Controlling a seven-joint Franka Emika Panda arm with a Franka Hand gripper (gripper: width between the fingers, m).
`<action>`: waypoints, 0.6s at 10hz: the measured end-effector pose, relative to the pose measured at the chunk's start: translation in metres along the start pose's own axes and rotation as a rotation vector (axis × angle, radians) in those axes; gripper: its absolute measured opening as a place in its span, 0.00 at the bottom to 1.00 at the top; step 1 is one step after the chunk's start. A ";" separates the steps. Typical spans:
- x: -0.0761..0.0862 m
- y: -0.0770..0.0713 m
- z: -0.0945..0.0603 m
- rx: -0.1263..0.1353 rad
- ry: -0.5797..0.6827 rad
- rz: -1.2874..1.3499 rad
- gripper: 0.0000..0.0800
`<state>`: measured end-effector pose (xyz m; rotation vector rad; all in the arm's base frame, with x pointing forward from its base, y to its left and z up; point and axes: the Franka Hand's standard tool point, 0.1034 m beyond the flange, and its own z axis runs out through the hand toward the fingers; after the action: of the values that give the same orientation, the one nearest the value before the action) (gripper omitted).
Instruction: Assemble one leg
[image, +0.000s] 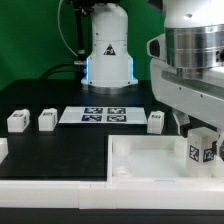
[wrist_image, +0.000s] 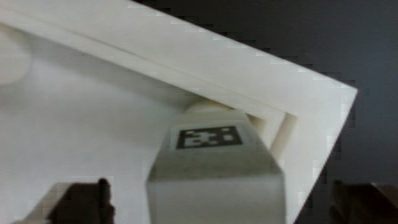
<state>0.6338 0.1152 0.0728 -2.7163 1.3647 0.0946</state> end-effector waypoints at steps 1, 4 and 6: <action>-0.001 -0.001 0.000 -0.001 0.001 -0.146 0.81; -0.003 -0.002 0.003 -0.002 0.002 -0.592 0.81; -0.006 -0.005 0.003 -0.020 0.011 -0.855 0.81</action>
Offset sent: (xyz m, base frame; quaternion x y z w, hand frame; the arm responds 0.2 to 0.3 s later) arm 0.0076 0.0127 -0.0004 0.0067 0.0131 -0.3150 0.9490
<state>0.6335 0.1234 0.0707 -3.0445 0.1150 0.0209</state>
